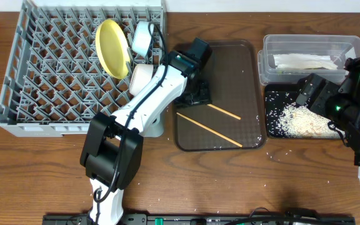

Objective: Sort waste into correct bins and load items into the dishwasher
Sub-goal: 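Move left gripper to a wooden chopstick on the brown tray and grasp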

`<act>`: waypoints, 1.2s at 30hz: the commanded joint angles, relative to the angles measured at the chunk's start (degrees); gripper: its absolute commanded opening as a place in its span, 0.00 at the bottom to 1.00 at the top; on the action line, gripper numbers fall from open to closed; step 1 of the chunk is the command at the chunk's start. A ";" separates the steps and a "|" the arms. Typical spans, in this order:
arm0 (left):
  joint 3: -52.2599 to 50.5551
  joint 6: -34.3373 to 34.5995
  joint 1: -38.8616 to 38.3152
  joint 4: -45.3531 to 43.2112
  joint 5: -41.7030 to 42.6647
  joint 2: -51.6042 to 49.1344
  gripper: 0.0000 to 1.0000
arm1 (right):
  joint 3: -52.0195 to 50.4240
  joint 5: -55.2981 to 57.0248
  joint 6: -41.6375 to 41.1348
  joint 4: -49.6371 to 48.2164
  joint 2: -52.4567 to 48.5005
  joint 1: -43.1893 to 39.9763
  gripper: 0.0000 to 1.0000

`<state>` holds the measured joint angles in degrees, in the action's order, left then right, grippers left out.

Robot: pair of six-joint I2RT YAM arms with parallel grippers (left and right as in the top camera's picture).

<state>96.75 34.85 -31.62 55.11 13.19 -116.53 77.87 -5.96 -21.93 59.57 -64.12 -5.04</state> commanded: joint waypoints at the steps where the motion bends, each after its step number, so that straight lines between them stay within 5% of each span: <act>1: -2.21 15.34 -0.26 -0.17 -8.46 0.42 0.60 | 0.35 0.13 -0.52 0.07 -0.09 -0.24 0.99; 9: -5.07 34.51 -2.51 -1.57 -16.06 0.42 0.60 | 0.35 0.13 -0.52 0.07 -0.09 -0.24 0.99; 16: -8.44 35.82 -5.68 -9.09 -16.31 0.42 0.57 | 0.35 0.13 -0.52 0.09 -0.09 -0.24 0.99; 36: -12.28 44.98 -7.65 -9.88 -13.16 -2.82 0.53 | 0.35 0.13 -0.52 0.09 -0.09 -0.24 0.99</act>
<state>84.86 78.43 -39.18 45.10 -2.04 -117.32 77.87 -5.96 -21.93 59.57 -64.12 -5.04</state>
